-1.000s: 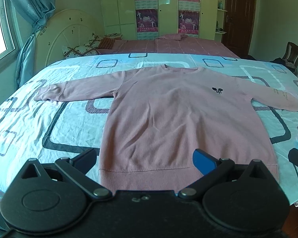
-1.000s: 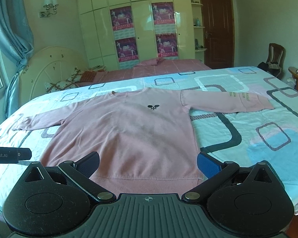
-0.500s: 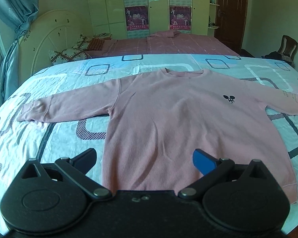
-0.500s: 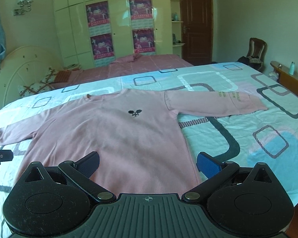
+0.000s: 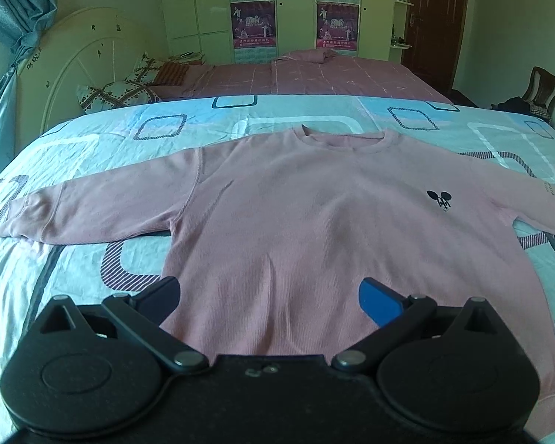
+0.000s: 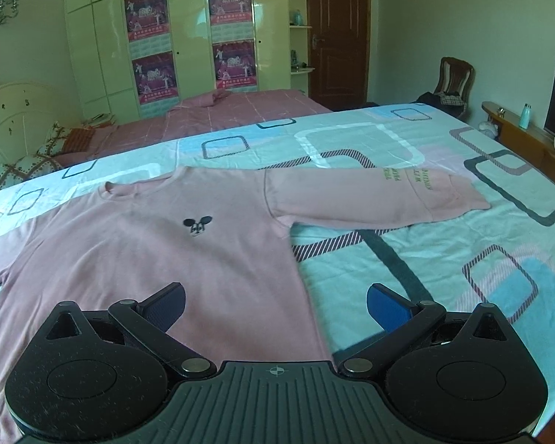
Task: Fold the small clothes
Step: 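Move the right gripper to the green-printed sleeve cuff and grasp it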
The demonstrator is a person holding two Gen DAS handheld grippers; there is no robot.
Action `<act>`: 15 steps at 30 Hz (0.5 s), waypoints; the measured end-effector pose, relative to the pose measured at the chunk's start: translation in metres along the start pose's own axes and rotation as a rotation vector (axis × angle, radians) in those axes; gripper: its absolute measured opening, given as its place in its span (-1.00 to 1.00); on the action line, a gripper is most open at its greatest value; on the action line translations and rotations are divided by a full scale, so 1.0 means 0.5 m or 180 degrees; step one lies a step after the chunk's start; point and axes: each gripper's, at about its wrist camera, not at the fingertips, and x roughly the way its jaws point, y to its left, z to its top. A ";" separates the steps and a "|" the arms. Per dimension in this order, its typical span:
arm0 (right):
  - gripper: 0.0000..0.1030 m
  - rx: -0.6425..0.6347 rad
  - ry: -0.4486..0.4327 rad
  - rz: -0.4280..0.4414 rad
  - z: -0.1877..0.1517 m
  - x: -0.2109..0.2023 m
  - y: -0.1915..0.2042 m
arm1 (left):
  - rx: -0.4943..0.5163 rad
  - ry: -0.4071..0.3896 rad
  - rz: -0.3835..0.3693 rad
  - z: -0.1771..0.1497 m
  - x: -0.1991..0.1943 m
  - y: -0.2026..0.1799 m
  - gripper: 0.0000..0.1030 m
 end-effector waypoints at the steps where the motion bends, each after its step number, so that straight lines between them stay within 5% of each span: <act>1: 1.00 -0.0002 0.0003 0.0010 0.009 0.015 -0.010 | -0.0025 0.0021 0.0020 0.004 0.009 -0.008 0.98; 15: 1.00 0.0024 0.0103 0.0045 0.120 0.206 -0.193 | -0.0200 0.0130 0.0145 0.050 0.128 -0.158 0.98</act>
